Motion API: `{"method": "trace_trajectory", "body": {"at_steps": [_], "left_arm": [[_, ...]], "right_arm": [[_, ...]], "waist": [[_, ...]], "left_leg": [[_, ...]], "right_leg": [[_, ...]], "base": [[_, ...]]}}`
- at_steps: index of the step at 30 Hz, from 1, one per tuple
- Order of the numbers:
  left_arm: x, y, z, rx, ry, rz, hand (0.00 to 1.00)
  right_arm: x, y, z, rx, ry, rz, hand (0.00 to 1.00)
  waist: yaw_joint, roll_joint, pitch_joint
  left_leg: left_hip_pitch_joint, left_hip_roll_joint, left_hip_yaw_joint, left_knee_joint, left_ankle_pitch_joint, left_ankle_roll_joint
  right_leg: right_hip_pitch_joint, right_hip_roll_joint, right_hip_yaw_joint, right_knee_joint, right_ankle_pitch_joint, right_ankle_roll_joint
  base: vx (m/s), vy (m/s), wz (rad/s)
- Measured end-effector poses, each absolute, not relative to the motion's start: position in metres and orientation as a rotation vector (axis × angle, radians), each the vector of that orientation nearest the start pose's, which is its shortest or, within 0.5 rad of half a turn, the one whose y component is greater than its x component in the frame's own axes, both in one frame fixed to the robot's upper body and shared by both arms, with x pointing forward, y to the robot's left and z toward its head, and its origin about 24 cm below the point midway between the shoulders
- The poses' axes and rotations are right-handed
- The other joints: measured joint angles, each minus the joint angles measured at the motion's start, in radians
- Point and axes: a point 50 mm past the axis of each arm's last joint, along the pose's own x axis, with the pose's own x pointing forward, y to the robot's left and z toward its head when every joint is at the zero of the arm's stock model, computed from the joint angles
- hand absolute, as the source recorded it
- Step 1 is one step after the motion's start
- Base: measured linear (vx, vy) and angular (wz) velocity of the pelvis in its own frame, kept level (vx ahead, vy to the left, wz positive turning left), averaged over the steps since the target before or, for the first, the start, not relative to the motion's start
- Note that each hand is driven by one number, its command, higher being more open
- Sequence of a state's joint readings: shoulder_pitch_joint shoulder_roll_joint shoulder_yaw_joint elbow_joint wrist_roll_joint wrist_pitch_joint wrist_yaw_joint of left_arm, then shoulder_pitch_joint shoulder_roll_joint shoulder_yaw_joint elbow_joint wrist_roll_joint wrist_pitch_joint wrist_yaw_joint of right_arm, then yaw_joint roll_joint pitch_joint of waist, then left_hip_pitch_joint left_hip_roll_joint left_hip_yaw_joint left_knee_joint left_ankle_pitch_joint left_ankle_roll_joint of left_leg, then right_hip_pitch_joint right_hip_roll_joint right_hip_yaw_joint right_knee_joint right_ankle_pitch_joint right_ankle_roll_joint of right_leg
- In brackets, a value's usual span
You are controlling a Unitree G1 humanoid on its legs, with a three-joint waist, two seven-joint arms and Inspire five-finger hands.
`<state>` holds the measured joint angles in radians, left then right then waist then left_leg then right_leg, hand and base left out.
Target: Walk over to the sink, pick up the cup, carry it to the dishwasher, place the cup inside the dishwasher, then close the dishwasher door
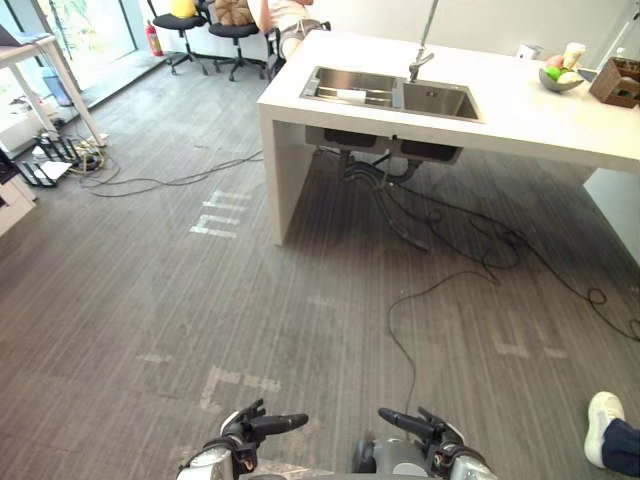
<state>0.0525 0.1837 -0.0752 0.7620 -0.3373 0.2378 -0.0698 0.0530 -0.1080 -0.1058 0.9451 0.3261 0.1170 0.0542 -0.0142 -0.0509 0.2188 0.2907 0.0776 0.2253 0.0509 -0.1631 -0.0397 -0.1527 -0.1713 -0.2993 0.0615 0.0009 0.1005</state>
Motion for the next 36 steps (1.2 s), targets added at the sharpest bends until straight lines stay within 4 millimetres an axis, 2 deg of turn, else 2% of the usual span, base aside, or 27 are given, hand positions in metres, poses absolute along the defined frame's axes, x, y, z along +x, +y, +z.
{"method": "trace_trajectory", "body": {"at_steps": [1,2,4,6,8,9,10,11,12,13,14,15,17,18,19,21,22,23,25,26,27,28,29,30,32,34,36], "left_arm": [[0.148,0.201,-0.132,-0.175,1.026,0.084,1.0],[0.15,0.2,-0.132,-0.182,1.025,0.088,1.0],[0.149,0.191,-0.133,-0.231,1.025,0.078,1.0],[0.147,0.186,-0.134,-0.248,1.028,0.065,1.0],[0.137,0.184,-0.138,-0.279,1.048,0.088,1.0],[0.122,0.18,-0.145,-0.304,1.088,0.107,1.0],[0.117,0.176,-0.147,-0.317,1.101,0.112,1.0],[0.126,0.173,-0.145,-0.328,1.06,0.109,1.0],[0.131,0.168,-0.143,-0.351,1.027,0.106,1.0],[0.132,0.166,-0.143,-0.359,1.013,0.105,1.0],[0.135,0.162,-0.141,-0.388,0.979,0.111,1.0],[0.139,0.161,-0.139,-0.414,0.941,0.123,1.0],[0.142,0.158,-0.135,-0.439,0.904,0.123,1.0],[0.144,0.155,-0.13,-0.479,0.864,0.128,1.0],[0.144,0.154,-0.129,-0.494,0.85,0.135,1.0],[0.145,0.151,-0.127,-0.524,0.825,0.145,1.0],[0.147,0.15,-0.125,-0.531,0.815,0.144,1.0],[0.149,0.149,-0.124,-0.536,0.806,0.142,1.0],[0.155,0.144,-0.117,-0.561,0.771,0.125,1.0],[0.155,0.14,-0.116,-0.558,0.768,0.107,1.0],[0.157,0.139,-0.113,-0.554,0.756,0.09,1.0],[0.161,0.144,-0.11,-0.543,0.732,0.093,1.0],[0.163,0.147,-0.108,-0.534,0.721,0.092,1.0],[0.166,0.153,-0.104,-0.514,0.7,0.091,1.0],[0.173,0.159,-0.098,-0.506,0.665,0.095,1.0],[0.174,0.165,-0.094,-0.51,0.638,0.123,1.0],[0.175,0.169,-0.092,-0.51,0.624,0.143,1.0]], "right_arm": [[0.117,-0.198,-0.152,0.31,1.067,-0.253,1.0],[0.117,-0.199,-0.152,0.311,1.068,-0.253,1.0],[0.111,-0.213,-0.15,0.295,1.066,-0.28,1.0],[0.109,-0.219,-0.15,0.283,1.067,-0.291,1.0],[0.109,-0.218,-0.15,0.337,1.056,-0.313,1.0],[0.103,-0.222,-0.15,0.404,1.057,-0.365,1.0],[0.102,-0.224,-0.15,0.42,1.053,-0.383,1.0],[0.099,-0.23,-0.15,0.432,1.056,-0.422,1.0],[0.098,-0.239,-0.149,0.414,1.058,-0.438,1.0],[0.095,-0.241,-0.149,0.407,1.064,-0.441,1.0],[0.089,-0.246,-0.149,0.388,1.079,-0.449,1.0],[0.087,-0.245,-0.15,0.387,1.094,-0.449,1.0],[0.091,-0.243,-0.15,0.382,1.091,-0.433,1.0],[0.103,-0.239,-0.148,0.391,1.07,-0.413,1.0],[0.108,-0.238,-0.147,0.387,1.061,-0.411,1.0],[0.115,-0.237,-0.145,0.392,1.045,-0.408,1.0],[0.114,-0.237,-0.146,0.393,1.048,-0.409,1.0],[0.112,-0.236,-0.146,0.393,1.054,-0.412,1.0],[0.095,-0.238,-0.151,0.395,1.097,-0.437,1.0],[0.084,-0.243,-0.152,0.397,1.111,-0.465,1.0],[0.072,-0.249,-0.153,0.402,1.126,-0.502,1.0],[0.067,-0.249,-0.155,0.41,1.135,-0.512,1.0],[0.066,-0.247,-0.155,0.415,1.137,-0.51,1.0],[0.066,-0.244,-0.156,0.421,1.137,-0.506,1.0],[0.068,-0.24,-0.157,0.425,1.127,-0.502,1.0],[0.064,-0.241,-0.159,0.416,1.153,-0.504,1.0],[0.053,-0.238,-0.162,0.441,1.182,-0.526,1.0]], "waist": [[0.0,-0.043,0.009],[-0.001,-0.04,0.02],[-0.01,0.026,0.022],[0.002,0.052,0.011],[0.003,0.072,-0.001],[0.001,0.1,-0.025],[0.006,0.106,-0.034],[0.004,0.143,-0.025],[0.001,0.179,-0.013],[0.0,0.185,-0.006],[-0.003,0.203,0.0],[-0.002,0.199,0.004],[0.003,0.191,0.009],[0.02,0.19,0.01],[0.024,0.19,0.01],[0.025,0.184,0.014],[0.022,0.178,0.018],[0.022,0.172,0.021],[0.019,0.161,0.029],[0.016,0.174,0.02],[0.017,0.194,0.007],[0.018,0.172,0.005],[0.024,0.162,0.002],[0.029,0.141,-0.01],[0.029,0.132,-0.014],[0.053,0.122,-0.022],[0.051,0.098,-0.066]], "left_leg": [[0.013,-0.019,-0.013,0.03,-0.03,-0.029],[0.019,-0.012,-0.018,0.057,-0.053,-0.044],[0.021,0.079,-0.034,0.116,-0.113,-0.071],[0.021,0.119,-0.035,0.127,-0.15,-0.071],[0.02,0.138,-0.049,0.132,-0.197,-0.013],[0.031,0.151,-0.044,0.143,-0.223,0.081],[0.016,0.158,-0.042,0.224,-0.214,0.086],[-0.11,0.226,0.006,0.514,-0.164,0.013],[-0.207,0.292,0.002,0.749,-0.031,-0.019],[-0.247,0.319,-0.002,0.839,0.03,-0.025],[-0.319,0.345,0.009,0.987,0.007,-0.03],[-0.371,0.329,0.029,1.027,-0.029,-0.027],[-0.411,0.269,0.058,0.92,-0.044,-0.031],[-0.436,0.212,0.081,0.681,-0.045,-0.033],[-0.436,0.189,0.085,0.559,-0.036,-0.036],[-0.433,0.13,0.083,0.118,0.073,-0.046],[-0.436,0.119,0.083,0.023,0.11,-0.075],[-0.445,0.116,0.085,-0.005,0.12,-0.089],[-0.464,0.12,0.157,0.034,0.127,-0.094],[-0.44,0.117,0.203,0.036,0.131,-0.091],[-0.411,0.116,0.224,0.027,0.231,-0.011],[-0.417,0.11,0.248,0.094,0.266,0.034],[-0.423,0.103,0.249,0.122,0.263,0.041],[-0.429,0.075,0.248,0.144,0.24,0.074],[-0.428,0.043,0.224,0.158,0.201,0.075],[-0.43,0.015,0.167,0.213,0.144,0.071],[-0.426,-0.015,0.16,0.221,0.106,0.068]], "right_leg": [[-0.005,-0.043,0.041,-0.005,-0.006,0.029],[-0.005,-0.044,0.042,0.025,0.045,0.051],[-0.011,0.013,0.014,0.119,0.049,0.044],[-0.038,0.045,0.003,0.181,0.049,0.023],[-0.087,0.059,-0.014,0.276,0.033,-0.044],[-0.092,0.081,-0.038,0.301,0.005,-0.098],[-0.091,0.088,-0.041,0.305,-0.008,-0.12],[-0.07,0.103,-0.057,0.302,-0.027,-0.139],[-0.002,0.122,-0.067,0.253,-0.031,-0.145],[0.032,0.129,-0.064,0.23,-0.034,-0.15],[0.099,0.128,-0.063,0.201,-0.045,-0.155],[0.157,0.112,-0.059,0.179,-0.053,-0.157],[0.209,0.09,-0.046,0.145,-0.06,-0.148],[0.223,0.079,-0.017,0.118,-0.063,-0.136],[0.224,0.075,-0.004,0.112,-0.062,-0.132],[0.234,0.055,0.026,0.098,-0.075,-0.11],[0.243,0.04,0.027,0.099,-0.085,-0.094],[0.252,0.028,0.026,0.099,-0.093,-0.082],[0.302,-0.007,0.007,0.102,-0.129,-0.022],[0.336,-0.012,-0.006,0.11,-0.147,0.013],[0.371,-0.026,-0.017,0.134,-0.181,0.052],[0.4,-0.055,-0.025,0.127,-0.198,0.06],[0.412,-0.068,-0.026,0.118,-0.202,0.054],[0.42,-0.09,-0.03,0.104,-0.204,0.043],[0.41,-0.085,-0.061,0.115,-0.203,0.042],[0.411,-0.096,-0.061,0.136,-0.192,0.032],[0.378,-0.136,-0.057,0.219,-0.175,0.044]], "base": [[0.23,-0.304,0.09],[0.25,-0.338,0.29],[0.28,-0.302,0.28],[0.32,-0.282,-0.06],[0.26,-0.219,-0.18],[0.26,-0.149,-0.18],[0.33,-0.153,-0.14],[0.34,-0.149,0.03],[0.33,-0.121,0.12],[0.37,-0.063,0.19],[0.39,0.021,0.12],[0.45,0.024,0.09],[0.35,0.033,-0.24],[0.27,0.053,-0.52],[0.3,0.083,-0.59],[0.32,0.144,-0.39],[0.27,0.134,-0.16],[0.36,0.196,0.07],[0.39,0.231,0.23],[0.49,0.326,0.36],[0.58,0.415,0.27],[0.46,0.36,0.12],[0.39,0.292,-0.06],[0.28,0.184,-0.05],[0.29,0.115,-0.02],[0.25,0.085,-0.33],[0.28,0.096,-0.09]]}}
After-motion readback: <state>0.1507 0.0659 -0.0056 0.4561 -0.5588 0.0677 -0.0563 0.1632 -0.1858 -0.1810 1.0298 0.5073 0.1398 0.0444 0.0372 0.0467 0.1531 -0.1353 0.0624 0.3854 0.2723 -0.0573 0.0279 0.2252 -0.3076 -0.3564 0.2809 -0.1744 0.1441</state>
